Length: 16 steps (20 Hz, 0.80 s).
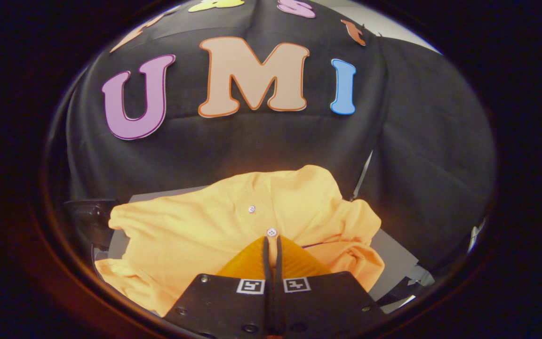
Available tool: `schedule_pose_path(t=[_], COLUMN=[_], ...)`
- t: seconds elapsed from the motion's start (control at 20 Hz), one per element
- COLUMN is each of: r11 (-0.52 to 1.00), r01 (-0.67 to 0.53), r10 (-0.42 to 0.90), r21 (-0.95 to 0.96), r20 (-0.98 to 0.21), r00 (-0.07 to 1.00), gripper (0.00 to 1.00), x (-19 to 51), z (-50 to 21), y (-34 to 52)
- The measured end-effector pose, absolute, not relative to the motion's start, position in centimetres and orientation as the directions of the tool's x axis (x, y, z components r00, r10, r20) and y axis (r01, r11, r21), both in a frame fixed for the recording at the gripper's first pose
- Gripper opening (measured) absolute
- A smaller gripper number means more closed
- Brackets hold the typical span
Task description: Put the clothes into the washing machine and then close the washing machine lid.
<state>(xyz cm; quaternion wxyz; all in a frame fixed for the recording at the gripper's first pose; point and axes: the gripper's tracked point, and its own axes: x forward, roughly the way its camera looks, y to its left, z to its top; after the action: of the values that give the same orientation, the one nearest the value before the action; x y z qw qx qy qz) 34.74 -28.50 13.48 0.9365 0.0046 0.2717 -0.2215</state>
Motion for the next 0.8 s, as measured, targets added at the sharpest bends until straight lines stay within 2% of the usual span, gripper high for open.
schedule_pose_path(t=[0.3,0.55,0.8], r11=[0.906,0.916,0.909], r01=[0.381,0.284,0.163], r10=[-0.276,-0.174,-0.022], r21=[0.186,0.283,0.384], r20=[-0.422,-0.357,-0.346], r00=[0.864,0.918,0.938], gripper=[0.0,0.0,0.0], x=[35.7,36.3,37.0], z=[17.6,20.8,21.9], y=[-24.5,-19.2,-10.2])
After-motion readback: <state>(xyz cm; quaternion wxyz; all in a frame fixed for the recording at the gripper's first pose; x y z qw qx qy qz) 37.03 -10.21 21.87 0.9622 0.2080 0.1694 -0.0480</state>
